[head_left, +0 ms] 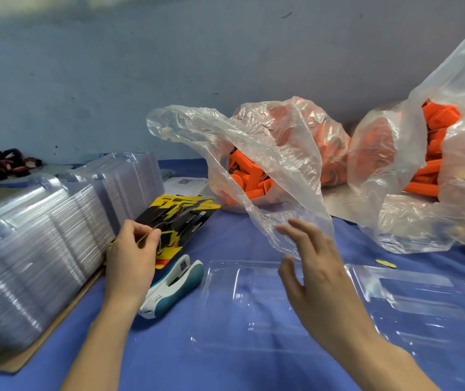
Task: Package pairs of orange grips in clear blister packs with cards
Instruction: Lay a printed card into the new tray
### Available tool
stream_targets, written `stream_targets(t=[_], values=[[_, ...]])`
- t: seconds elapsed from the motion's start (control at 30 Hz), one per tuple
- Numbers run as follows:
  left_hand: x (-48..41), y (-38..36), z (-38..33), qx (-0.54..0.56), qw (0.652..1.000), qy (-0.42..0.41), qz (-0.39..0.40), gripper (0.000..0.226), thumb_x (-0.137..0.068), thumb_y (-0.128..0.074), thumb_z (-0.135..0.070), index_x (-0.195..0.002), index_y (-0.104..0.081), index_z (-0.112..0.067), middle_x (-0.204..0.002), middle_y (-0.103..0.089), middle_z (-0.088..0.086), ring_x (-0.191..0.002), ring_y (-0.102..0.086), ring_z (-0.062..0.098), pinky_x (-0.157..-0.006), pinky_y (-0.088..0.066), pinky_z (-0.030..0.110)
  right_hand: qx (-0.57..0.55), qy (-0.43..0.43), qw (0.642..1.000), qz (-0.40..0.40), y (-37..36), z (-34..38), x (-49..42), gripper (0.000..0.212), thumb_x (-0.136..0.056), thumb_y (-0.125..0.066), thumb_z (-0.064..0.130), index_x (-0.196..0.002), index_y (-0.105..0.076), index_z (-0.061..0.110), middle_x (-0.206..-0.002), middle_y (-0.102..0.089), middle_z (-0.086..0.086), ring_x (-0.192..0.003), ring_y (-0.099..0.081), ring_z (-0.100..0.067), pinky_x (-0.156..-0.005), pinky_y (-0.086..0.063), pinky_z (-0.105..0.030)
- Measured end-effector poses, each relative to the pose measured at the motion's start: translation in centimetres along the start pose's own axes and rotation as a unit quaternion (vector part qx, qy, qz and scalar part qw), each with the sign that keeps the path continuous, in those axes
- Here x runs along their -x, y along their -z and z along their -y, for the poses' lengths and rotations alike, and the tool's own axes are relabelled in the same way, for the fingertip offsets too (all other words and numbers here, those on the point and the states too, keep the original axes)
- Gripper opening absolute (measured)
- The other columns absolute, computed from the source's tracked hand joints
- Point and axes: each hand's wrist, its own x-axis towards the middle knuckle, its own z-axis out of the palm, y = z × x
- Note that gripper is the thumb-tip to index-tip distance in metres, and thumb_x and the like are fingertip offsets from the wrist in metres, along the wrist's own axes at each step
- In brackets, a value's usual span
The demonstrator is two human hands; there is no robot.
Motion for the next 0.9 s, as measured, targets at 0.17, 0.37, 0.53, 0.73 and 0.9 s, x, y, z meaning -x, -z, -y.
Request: stream_targets(t=[0.17, 0.37, 0.53, 0.73, 0.9], values=[[-0.7, -0.5, 0.8, 0.115, 0.988, 0.083, 0.052, 0.011, -0.091, -0.069, -0.016, -0.098, -0.060, -0.019, -0.093, -0.062, -0.010, -0.084, -0.056, -0.001, -0.065, -0.040, 0.007, -0.014, 0.067, 0.992, 0.103, -4.6, 5.1, -2.7, 0.045, -0.099, -0.048, 0.023, -0.143, -0.043, 0.027, -0.143, -0.043, 0.005, -0.125, -0.042, -0.020, -0.105, -0.035, -0.031], [-1.5, -0.4, 1.4, 0.288, 0.937, 0.173, 0.098, 0.023, -0.091, -0.066, -0.004, -0.108, -0.059, -0.018, -0.095, -0.070, 0.004, -0.074, -0.069, 0.006, -0.059, -0.057, 0.025, 0.046, 0.082, 0.970, 0.223, -11.9, 8.4, -6.2, 0.054, -0.098, -0.047, 0.023, -0.149, -0.031, 0.028, -0.151, -0.032, 0.005, -0.123, -0.045, -0.027, -0.095, -0.041, -0.040], [-2.1, -0.4, 1.8, 0.291, 0.927, 0.201, 0.126, 0.008, -0.091, -0.068, -0.013, -0.099, -0.069, -0.015, -0.082, -0.073, 0.002, -0.079, -0.069, 0.017, -0.068, -0.060, 0.041, 0.102, 0.105, 0.969, 0.201, -14.7, 8.2, -7.1, 0.049, -0.098, -0.049, 0.026, -0.144, -0.034, 0.026, -0.136, -0.044, 0.001, -0.111, -0.051, -0.029, -0.085, -0.044, -0.041], [-2.7, 0.0, 1.7, 0.326, 0.913, 0.226, 0.099, 0.007, -0.093, -0.065, -0.016, -0.096, -0.070, -0.019, -0.098, -0.073, 0.009, -0.096, -0.070, 0.026, -0.082, -0.059, 0.048, 0.151, 0.119, 0.963, 0.190, -14.9, 7.9, -7.0, 0.042, -0.097, -0.049, 0.035, -0.137, -0.044, 0.026, -0.132, -0.044, -0.001, -0.109, -0.051, -0.026, -0.083, -0.041, -0.037], [-3.0, 1.0, 1.4, 0.318, 0.931, 0.175, 0.034, 0.007, -0.094, -0.064, -0.024, -0.094, -0.071, -0.024, -0.096, -0.075, 0.006, -0.096, -0.070, 0.029, -0.082, -0.059, 0.052, 0.166, 0.146, 0.957, 0.190, -14.8, 7.5, -7.0, 0.025, -0.100, -0.048, 0.033, -0.122, -0.057, 0.029, -0.144, -0.038, 0.003, -0.116, -0.048, -0.024, -0.088, -0.035, -0.035]])
